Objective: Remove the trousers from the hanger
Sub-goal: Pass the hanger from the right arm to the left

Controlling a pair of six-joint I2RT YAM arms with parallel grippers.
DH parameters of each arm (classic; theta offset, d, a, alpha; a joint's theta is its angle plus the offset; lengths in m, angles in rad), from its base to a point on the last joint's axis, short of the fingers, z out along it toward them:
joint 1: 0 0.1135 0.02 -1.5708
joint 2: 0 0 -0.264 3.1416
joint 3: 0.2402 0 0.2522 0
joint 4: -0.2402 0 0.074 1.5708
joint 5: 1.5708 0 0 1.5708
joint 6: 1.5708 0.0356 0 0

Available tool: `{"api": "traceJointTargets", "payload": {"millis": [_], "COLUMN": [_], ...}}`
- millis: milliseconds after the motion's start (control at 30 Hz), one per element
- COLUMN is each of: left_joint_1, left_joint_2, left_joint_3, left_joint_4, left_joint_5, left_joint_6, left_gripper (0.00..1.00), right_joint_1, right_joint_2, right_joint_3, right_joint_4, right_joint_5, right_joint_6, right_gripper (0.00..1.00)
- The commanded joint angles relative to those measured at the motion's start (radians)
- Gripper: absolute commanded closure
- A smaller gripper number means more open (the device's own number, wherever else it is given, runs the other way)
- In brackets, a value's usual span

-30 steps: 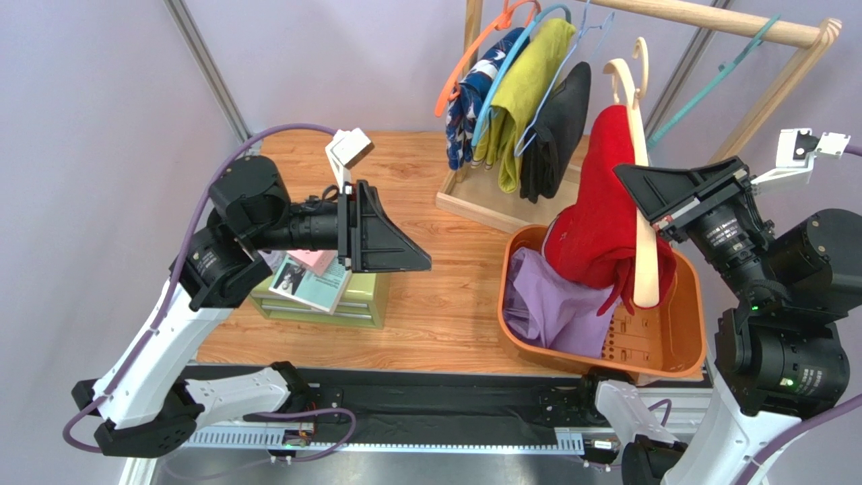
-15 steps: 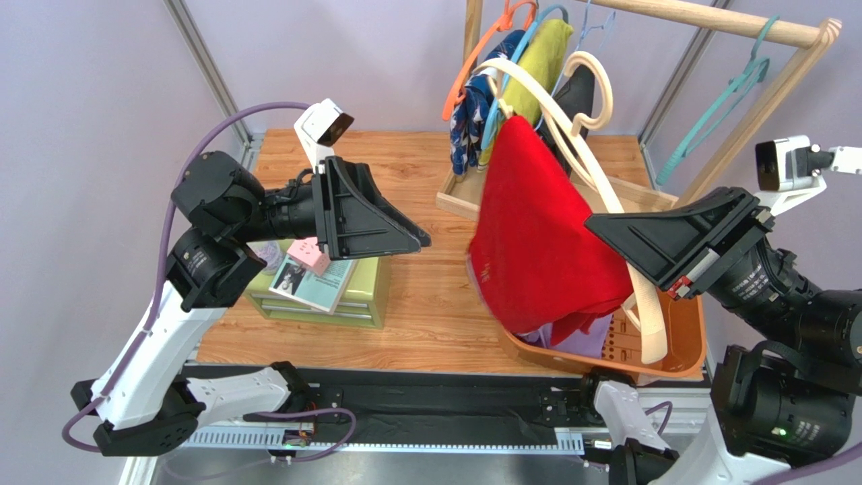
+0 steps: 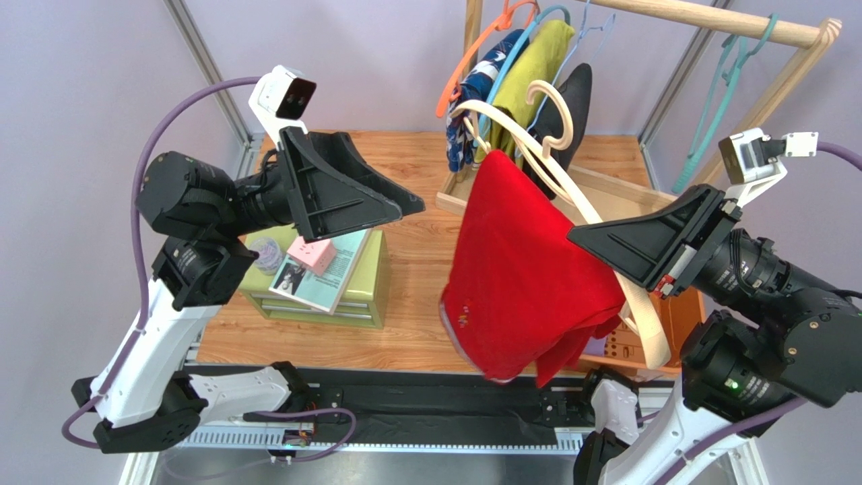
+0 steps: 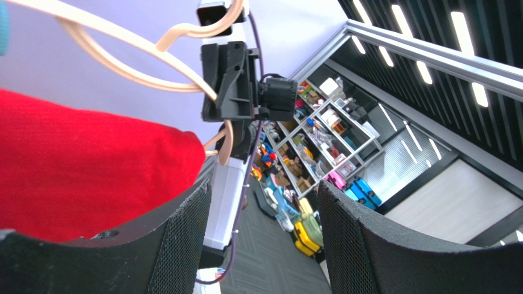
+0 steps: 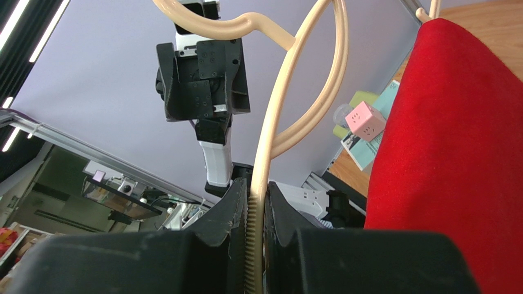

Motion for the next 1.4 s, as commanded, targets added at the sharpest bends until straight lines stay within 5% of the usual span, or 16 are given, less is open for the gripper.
{"api": "traceJointTargets", "payload": {"millis": [0, 467, 1067, 1367], "left_joint_1": [-0.036, -0.320, -0.360, -0.371], "left_joint_2": [0.068, 0.377, 0.512, 0.527], "left_joint_3": [0.020, 0.324, 0.448, 0.441], "left_joint_4": [0.022, -0.079, -0.153, -0.137], "left_joint_5": [-0.066, -0.428, -0.518, -0.526], "left_joint_6": [-0.007, 0.090, 0.104, 0.098], "left_gripper": [0.30, 0.43, 0.47, 0.92], "right_joint_1": [-0.015, -0.015, -0.012, 0.002], "right_joint_2": [-0.028, -0.064, -0.091, -0.105], "right_joint_3": [-0.115, -0.231, -0.233, -0.257], "right_joint_4": [0.231, 0.300, 0.282, 0.244], "right_joint_5": [0.051, 0.037, 0.022, 0.017], "right_joint_6": [0.096, 0.129, 0.124, 0.100], "right_gripper": [1.00, 1.00, 1.00, 1.00]}}
